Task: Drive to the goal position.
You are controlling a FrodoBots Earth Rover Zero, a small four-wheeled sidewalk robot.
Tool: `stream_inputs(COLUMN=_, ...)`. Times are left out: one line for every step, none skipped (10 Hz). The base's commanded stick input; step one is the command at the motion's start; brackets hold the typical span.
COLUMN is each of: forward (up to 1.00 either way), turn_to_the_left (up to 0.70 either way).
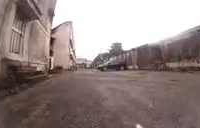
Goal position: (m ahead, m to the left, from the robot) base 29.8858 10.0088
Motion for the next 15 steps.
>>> stream_inputs(forward=0.7, turn_to_the_left=-0.17)
stream_inputs(forward=0.7, turn_to_the_left=-0.17)
stream_inputs(forward=0.7, turn_to_the_left=-0.17)
stream_inputs(forward=0.7, turn_to_the_left=-0.17)
stream_inputs(forward=0.7, turn_to_the_left=-0.17)
stream_inputs(forward=0.7, turn_to_the_left=-0.17)
stream_inputs(forward=0.7, turn_to_the_left=-0.17)
stream_inputs(forward=0.7, turn_to_the_left=-0.17)
stream_inputs(forward=0.7, turn_to_the_left=-0.17)
stream_inputs(forward=0.7, turn_to_the_left=-0.17)
stream_inputs(forward=0.7, turn_to_the_left=-0.17)
stream_inputs(forward=0.7, turn_to_the_left=-0.17)
stream_inputs(forward=0.7, turn_to_the_left=-0.17)
stream_inputs(forward=0.7, turn_to_the_left=-0.17)
stream_inputs(forward=0.7, turn_to_the_left=-0.16)
